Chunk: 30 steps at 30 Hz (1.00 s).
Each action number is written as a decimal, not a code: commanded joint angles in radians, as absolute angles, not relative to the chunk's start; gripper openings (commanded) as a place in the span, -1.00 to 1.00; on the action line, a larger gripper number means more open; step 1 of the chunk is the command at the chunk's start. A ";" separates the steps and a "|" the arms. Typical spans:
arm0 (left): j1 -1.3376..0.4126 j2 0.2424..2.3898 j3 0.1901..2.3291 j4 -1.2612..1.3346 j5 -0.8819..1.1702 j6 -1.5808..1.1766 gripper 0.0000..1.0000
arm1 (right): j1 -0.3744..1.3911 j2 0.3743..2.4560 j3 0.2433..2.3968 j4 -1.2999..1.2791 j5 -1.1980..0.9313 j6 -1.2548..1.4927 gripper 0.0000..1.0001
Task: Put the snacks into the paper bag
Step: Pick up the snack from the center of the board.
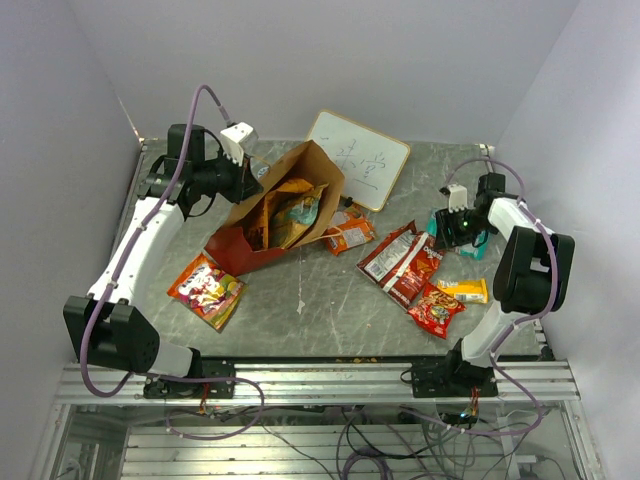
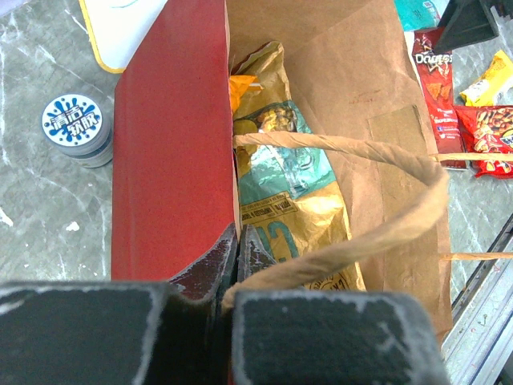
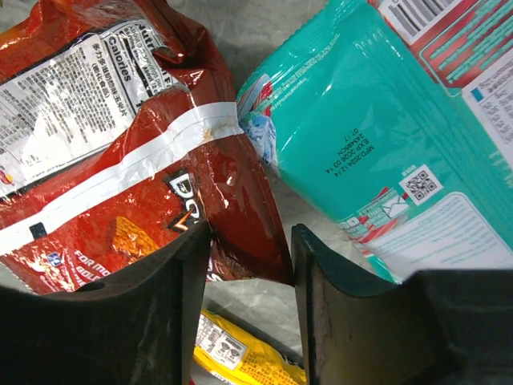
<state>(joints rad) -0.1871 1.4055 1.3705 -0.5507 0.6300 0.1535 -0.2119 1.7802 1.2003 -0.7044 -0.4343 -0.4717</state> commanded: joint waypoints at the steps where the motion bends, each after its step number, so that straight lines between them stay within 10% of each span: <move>1: -0.195 1.353 1.365 -0.483 0.648 0.170 -0.86 | -0.227 1.807 1.231 -0.713 -0.497 -0.460 -0.20; 12: -0.195 1.356 1.359 -0.483 0.643 0.177 -0.86 | -0.230 1.729 1.305 -0.820 -0.616 -0.493 -0.98; 30: -0.195 1.367 1.425 -0.514 0.609 0.181 -0.86 | -0.227 1.468 1.688 -1.054 -0.909 -0.606 -1.00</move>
<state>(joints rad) -0.1871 1.3922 1.3617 -0.5514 0.6033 0.1619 -0.2218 1.5272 1.5883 -1.0180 -0.7944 -0.5903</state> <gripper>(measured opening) 0.077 0.009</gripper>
